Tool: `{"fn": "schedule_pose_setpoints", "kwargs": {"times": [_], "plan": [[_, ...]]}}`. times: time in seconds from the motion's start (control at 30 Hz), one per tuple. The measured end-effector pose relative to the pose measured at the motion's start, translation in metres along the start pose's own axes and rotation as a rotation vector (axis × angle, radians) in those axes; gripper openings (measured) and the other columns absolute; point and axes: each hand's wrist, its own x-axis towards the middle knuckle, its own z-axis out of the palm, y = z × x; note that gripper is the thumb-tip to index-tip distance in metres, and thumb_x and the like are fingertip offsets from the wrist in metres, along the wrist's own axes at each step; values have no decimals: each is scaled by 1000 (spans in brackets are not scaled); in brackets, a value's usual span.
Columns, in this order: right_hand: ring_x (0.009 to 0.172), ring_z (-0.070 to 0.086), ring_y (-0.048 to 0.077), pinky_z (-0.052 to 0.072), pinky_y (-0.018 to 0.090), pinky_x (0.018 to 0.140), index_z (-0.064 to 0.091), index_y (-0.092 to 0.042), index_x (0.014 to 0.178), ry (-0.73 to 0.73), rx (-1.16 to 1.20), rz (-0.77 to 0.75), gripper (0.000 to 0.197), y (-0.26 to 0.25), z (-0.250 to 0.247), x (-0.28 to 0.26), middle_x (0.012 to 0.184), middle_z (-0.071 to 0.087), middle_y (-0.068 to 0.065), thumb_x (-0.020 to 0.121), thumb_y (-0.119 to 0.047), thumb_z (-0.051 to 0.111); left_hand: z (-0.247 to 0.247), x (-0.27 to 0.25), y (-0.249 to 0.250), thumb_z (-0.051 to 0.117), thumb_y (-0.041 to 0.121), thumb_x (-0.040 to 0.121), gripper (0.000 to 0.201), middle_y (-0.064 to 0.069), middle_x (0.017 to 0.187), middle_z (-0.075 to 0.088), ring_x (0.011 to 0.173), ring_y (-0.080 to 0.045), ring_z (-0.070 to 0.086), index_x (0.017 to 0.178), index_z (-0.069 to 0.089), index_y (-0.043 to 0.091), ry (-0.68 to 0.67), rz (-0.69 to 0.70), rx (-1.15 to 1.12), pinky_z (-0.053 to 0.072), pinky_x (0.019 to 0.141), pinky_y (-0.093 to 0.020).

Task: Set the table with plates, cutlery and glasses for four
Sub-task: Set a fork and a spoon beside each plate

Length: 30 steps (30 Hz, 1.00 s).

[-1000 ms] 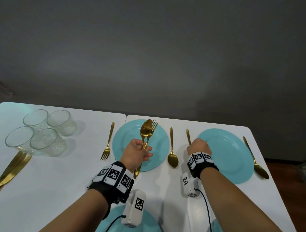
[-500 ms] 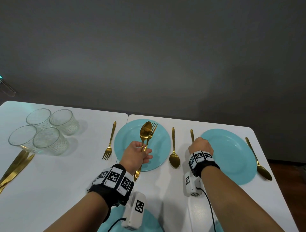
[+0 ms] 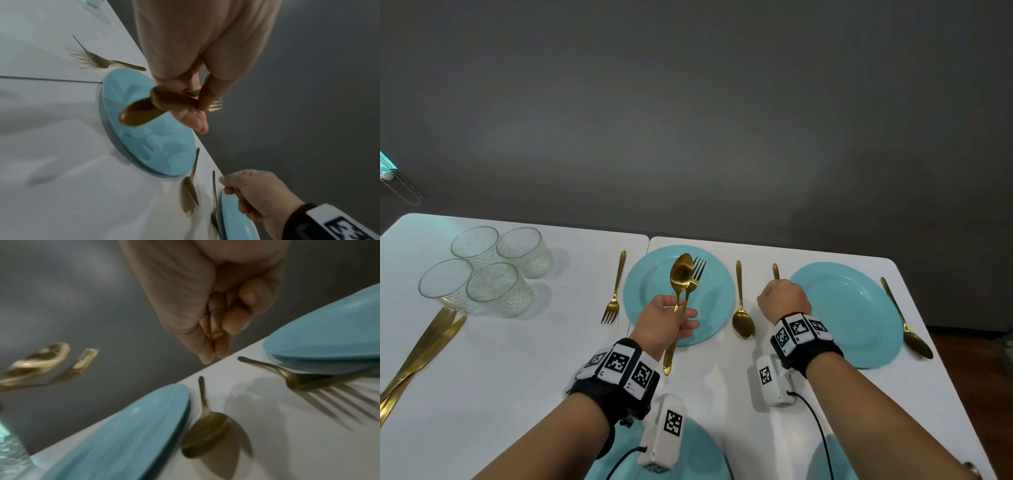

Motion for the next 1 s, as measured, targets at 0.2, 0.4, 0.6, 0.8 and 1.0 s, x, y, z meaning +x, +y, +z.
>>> {"fn": "schedule_pose_setpoints", "kwargs": {"times": [0.2, 0.4, 0.6, 0.8, 1.0], "plan": [[66, 57, 13, 47, 22, 60, 67, -23, 82, -240, 449, -140, 12, -8, -16, -74, 88, 68, -4, 86, -34, 63, -2, -39, -3, 47, -5, 92, 14, -12, 88, 64, 70, -21, 64, 95, 47, 8, -149, 2, -87, 54, 62, -26], [57, 52, 12, 39, 22, 50, 69, -20, 93, -295, 699, -110, 17, -6, -8, -160, 86, 67, -1, 87, -34, 63, -10, -88, -34, 49, -10, 88, 27, -14, 91, 67, 68, -19, 69, 115, 50, -6, -317, -9, 2, 57, 64, -26], [56, 50, 10, 38, 22, 49, 64, -25, 72, -261, 806, -29, 14, 12, 13, -233, 73, 65, -4, 85, -30, 67, -15, -145, -68, 45, -11, 89, 29, -22, 94, 66, 63, -18, 69, 118, 48, -6, -415, -10, 86, 57, 55, -23], [57, 50, 7, 36, 18, 47, 66, -19, 80, -239, 858, 54, 6, 36, 35, -285, 73, 62, -4, 84, -22, 68, -17, -178, -104, 44, -11, 90, 25, -20, 89, 66, 66, -22, 66, 112, 47, -1, -440, -9, 163, 56, 65, -30], [58, 52, 8, 38, 17, 45, 63, -20, 73, -185, 855, 76, 14, 53, 43, -308, 72, 63, -2, 87, -17, 63, -15, -195, -124, 49, -3, 90, 21, -17, 90, 67, 77, -23, 66, 106, 47, 10, -390, -11, 243, 54, 74, -35]]}}
